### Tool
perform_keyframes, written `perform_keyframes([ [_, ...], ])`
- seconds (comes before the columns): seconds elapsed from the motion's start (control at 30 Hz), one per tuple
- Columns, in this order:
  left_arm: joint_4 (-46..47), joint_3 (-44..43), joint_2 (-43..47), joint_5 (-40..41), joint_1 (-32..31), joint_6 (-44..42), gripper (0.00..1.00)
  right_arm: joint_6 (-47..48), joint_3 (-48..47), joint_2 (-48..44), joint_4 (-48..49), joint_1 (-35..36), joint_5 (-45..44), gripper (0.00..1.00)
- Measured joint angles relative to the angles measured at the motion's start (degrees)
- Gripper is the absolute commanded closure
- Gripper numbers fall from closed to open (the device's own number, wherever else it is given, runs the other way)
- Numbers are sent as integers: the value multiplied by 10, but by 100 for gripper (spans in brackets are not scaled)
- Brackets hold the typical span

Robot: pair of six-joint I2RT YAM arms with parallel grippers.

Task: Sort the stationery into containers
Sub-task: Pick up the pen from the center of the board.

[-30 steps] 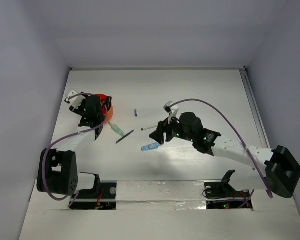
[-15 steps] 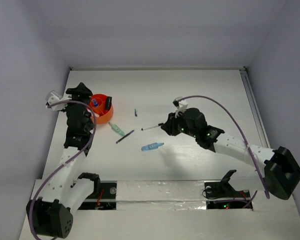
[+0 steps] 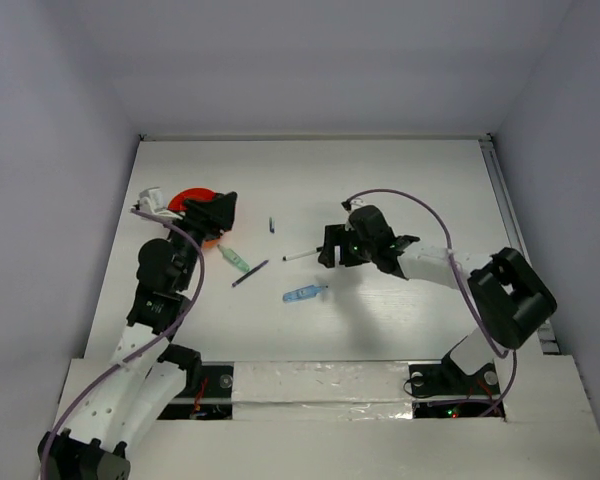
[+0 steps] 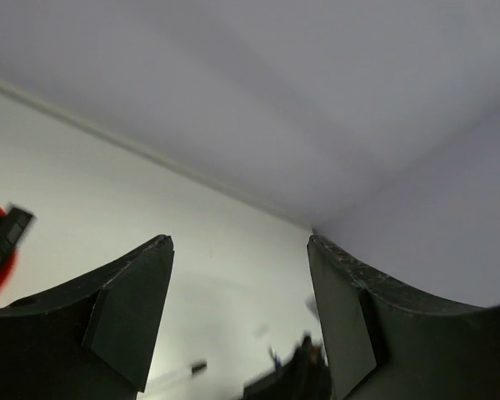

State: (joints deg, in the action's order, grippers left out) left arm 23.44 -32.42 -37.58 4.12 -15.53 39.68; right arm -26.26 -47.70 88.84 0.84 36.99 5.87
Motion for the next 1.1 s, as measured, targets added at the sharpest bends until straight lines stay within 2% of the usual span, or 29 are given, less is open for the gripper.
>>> perform_keyframes([
  [0.17, -30, 52, 3, -77, -40, 2, 34, -21, -46, 78, 0, 15, 10, 18],
  [0.43, -50, 58, 32, -136, -43, -6, 32, -43, -134, 166, 3, 25, -2, 18],
  [0.6, -53, 59, 56, -144, -43, -14, 31, -43, -194, 210, -24, 25, -35, 27],
  [0.63, -52, 62, 61, -145, -43, -15, 31, -39, -209, 219, -32, 25, -43, 33],
  [0.7, -54, 70, 68, -145, -43, -17, 31, -35, -230, 231, -47, 25, -56, 39],
  [0.77, -54, 77, 73, -146, -43, -17, 31, -25, -251, 243, -70, 25, -69, 52],
  [0.87, -55, 84, 75, -146, -43, -18, 30, -14, -288, 266, -100, 25, -87, 60],
  [1.1, -60, 95, 81, -146, -43, -18, 31, 19, -378, 316, -170, 35, -124, 59],
])
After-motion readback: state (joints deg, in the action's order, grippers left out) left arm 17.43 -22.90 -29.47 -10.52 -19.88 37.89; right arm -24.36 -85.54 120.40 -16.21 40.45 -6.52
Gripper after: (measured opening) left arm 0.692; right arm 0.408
